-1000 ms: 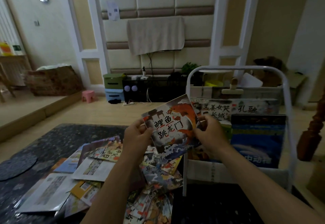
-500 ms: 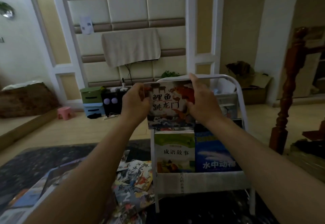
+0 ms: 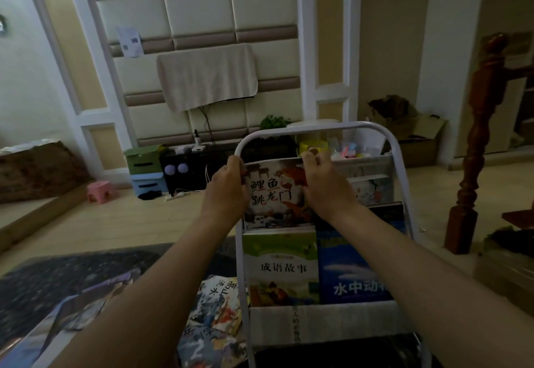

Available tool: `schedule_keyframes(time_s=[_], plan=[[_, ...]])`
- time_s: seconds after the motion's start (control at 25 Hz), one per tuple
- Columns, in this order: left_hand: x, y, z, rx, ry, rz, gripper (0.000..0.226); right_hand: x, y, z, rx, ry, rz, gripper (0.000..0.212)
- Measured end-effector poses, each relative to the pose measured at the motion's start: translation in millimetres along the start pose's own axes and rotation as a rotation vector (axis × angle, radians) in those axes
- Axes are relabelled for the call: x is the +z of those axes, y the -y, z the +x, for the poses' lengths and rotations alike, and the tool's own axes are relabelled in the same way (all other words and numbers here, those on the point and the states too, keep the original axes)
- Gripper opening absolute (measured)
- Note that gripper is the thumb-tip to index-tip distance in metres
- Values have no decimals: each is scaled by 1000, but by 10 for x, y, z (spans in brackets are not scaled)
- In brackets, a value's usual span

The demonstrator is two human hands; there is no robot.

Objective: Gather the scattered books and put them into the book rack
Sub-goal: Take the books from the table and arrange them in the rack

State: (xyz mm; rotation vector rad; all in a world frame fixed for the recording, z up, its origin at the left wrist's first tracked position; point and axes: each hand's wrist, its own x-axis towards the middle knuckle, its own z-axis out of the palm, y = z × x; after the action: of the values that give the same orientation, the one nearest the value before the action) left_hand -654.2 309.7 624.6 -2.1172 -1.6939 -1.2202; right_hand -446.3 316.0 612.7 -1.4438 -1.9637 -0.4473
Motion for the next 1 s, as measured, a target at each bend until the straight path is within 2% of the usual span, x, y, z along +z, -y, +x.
schedule_keyframes(time_s=[0.08,0.2,0.32,0.4,0.48,0.64,0.84,1.0], plan=[[94,79,-61,28,21,43,25,82,-5,-39,-42,-27,-152,41],[207,181,-148,83,-30,224,31,123,8,-61,-85,-9,-343,41],[264,230,-193,124,-102,371,31,61,59,-57,-135,53,-428,38],[285,249,-225,108,-83,415,30,3,112,-49,-154,115,-453,33],[310,265,-264,61,-3,397,30,2,158,-39,-185,168,-475,25],[356,262,-298,-8,126,261,26,24,244,-27,-199,242,-532,23],[384,249,-320,3,173,138,41,20,262,-26,-190,271,-531,23],[426,286,-323,-9,186,65,39,6,289,-13,-187,309,-534,23]])
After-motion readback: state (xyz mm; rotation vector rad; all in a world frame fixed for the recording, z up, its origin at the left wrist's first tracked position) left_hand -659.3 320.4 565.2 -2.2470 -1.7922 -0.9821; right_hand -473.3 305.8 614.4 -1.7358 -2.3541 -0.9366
